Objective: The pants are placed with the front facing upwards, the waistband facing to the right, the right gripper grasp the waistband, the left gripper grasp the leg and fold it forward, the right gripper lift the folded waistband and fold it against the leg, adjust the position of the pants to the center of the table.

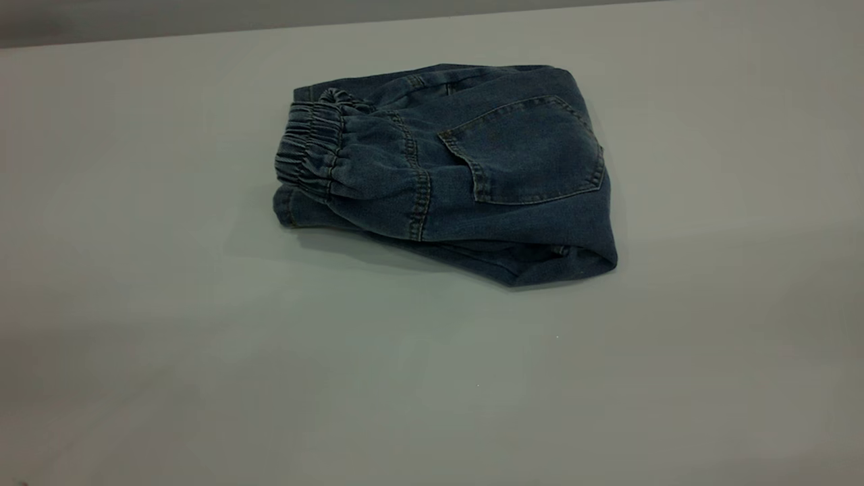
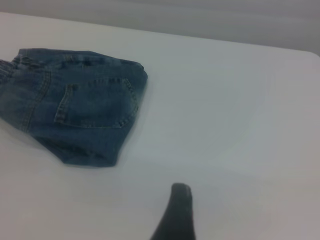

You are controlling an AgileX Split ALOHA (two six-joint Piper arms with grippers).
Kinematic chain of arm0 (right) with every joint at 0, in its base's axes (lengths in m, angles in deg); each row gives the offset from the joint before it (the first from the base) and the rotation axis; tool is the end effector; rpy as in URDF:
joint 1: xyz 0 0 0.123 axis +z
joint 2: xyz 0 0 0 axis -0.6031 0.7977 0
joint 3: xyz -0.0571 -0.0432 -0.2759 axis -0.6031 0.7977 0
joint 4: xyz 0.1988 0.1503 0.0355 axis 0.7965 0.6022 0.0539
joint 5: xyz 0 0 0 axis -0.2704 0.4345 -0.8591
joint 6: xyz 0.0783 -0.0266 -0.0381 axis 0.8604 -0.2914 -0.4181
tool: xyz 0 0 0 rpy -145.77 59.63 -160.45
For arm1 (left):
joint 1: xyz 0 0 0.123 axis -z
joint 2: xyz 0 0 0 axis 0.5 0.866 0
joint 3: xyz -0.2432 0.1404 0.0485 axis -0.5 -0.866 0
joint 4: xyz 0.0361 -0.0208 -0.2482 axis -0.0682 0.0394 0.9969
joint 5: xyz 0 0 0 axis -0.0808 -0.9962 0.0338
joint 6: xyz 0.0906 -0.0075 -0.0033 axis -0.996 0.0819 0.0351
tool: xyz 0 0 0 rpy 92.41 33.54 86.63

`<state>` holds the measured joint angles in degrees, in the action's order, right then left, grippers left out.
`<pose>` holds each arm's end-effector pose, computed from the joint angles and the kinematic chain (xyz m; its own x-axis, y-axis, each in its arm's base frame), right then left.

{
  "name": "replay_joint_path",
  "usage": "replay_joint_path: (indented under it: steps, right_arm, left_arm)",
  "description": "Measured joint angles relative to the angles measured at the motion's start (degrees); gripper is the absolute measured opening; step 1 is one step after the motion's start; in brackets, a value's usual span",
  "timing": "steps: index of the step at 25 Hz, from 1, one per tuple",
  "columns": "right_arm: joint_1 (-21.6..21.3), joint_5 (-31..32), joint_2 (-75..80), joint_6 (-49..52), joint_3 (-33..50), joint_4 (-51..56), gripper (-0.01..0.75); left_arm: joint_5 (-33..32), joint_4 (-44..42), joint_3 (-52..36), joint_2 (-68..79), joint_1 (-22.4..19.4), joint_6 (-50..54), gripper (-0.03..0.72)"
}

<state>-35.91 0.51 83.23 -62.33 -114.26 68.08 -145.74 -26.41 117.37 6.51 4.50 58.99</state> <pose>-0.0070 0.0120 0.2795 -0.4381 -0.1010 -0.8932 -0.1804 0.9833 -0.0227 0.0145 -0.0083 0.2762 -0.4911 0.3343 -0.8044 0.5550 0.8318 0.0068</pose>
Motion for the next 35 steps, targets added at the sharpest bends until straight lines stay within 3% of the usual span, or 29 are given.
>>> replay_joint_path:
  steps: [4, 13, 17, 20, 35]
  right_arm:
    - [0.0, 0.0, 0.0, 0.0, 0.0, 0.19, 0.591]
    - [1.07, 0.0, 0.0, 0.0, 0.0, 0.13, 0.591]
    - [1.89, 0.0, 0.0, 0.0, 0.0, 0.12, 0.591]
    - [2.37, 0.0, 0.0, 0.0, 0.0, 0.37, 0.591]
    - [2.27, 0.0, 0.0, 0.0, 0.0, 0.42, 0.591]
  left_arm:
    - [0.0, 0.0, 0.0, 0.0, -5.36, 0.05, 0.464]
    - [0.0, -0.05, -0.05, -0.5, -26.47, 0.05, 0.464]
    - [0.0, -0.05, -0.05, -2.85, -32.99, 0.05, 0.464]
    - [-0.05, -0.11, -0.05, -5.19, -34.5, 0.05, 0.464]
    - [-0.11, -0.11, -0.05, -8.57, -34.37, 0.05, 0.464]
